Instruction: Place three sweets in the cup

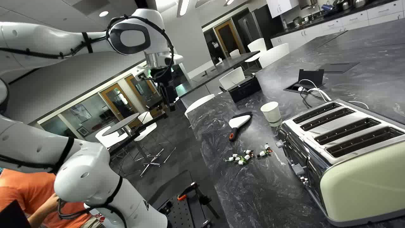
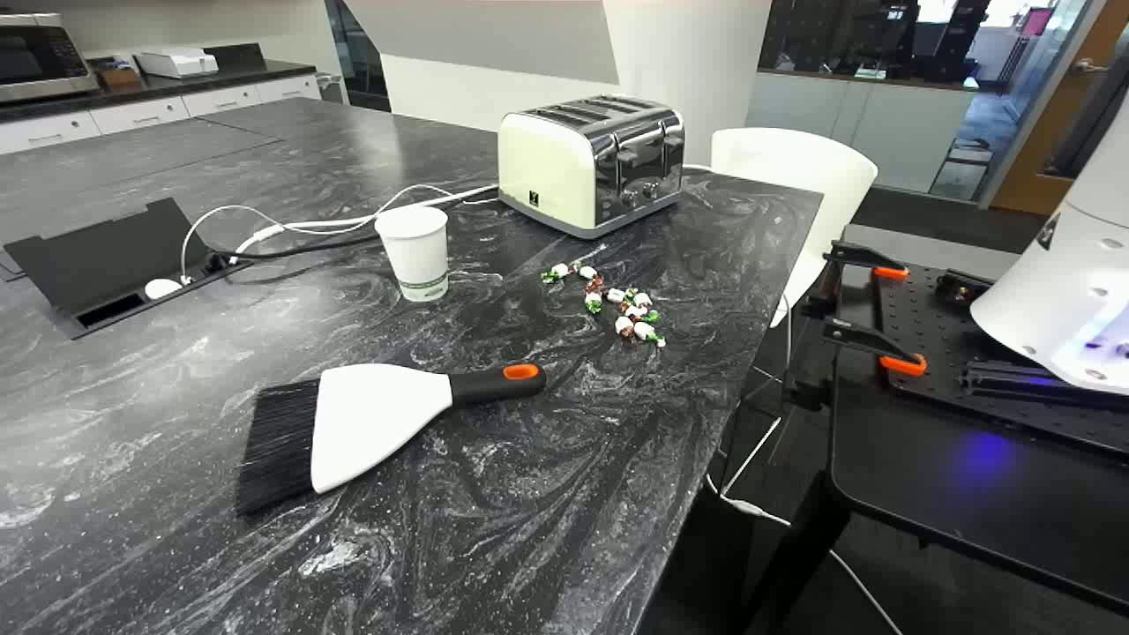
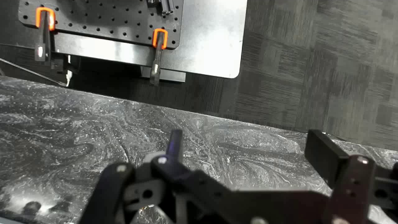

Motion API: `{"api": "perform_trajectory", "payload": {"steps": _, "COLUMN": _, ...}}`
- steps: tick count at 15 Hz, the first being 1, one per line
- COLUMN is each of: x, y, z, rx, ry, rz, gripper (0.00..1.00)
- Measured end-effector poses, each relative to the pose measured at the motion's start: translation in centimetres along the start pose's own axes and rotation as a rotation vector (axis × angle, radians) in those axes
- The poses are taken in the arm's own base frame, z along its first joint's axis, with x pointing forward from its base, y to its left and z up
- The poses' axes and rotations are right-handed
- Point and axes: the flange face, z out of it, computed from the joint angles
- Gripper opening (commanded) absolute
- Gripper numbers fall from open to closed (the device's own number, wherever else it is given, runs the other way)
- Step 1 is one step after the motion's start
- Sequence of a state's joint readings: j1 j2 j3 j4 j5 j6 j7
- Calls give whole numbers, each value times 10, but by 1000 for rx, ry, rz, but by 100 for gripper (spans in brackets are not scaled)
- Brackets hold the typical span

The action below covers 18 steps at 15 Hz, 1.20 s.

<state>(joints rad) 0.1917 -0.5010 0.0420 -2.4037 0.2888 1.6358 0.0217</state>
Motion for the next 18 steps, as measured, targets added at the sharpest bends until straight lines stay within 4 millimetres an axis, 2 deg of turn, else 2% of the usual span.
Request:
{"api": "perform_trajectory", "payload": {"steps": 7, "x": 1, "y": 0, "z": 1, "rx": -2, "ry": 2, "rz": 3, "gripper": 100}}
{"api": "perform_trajectory", "payload": {"steps": 9, "x": 14, "y": 1, "z": 11, "rx": -8, "ry": 55, "rz": 24, "gripper": 100}}
{"api": "perform_trajectory", "payload": {"steps": 14, "x": 65, "y": 5, "z": 81, "rx": -53, "ry": 237, "rz": 176, "gripper": 100}}
{"api": "perform_trajectory", "payload": {"steps": 18, "x": 91, "y": 22, "z": 136, "rx": -97, "ry": 378, "rz": 317, "gripper": 100}}
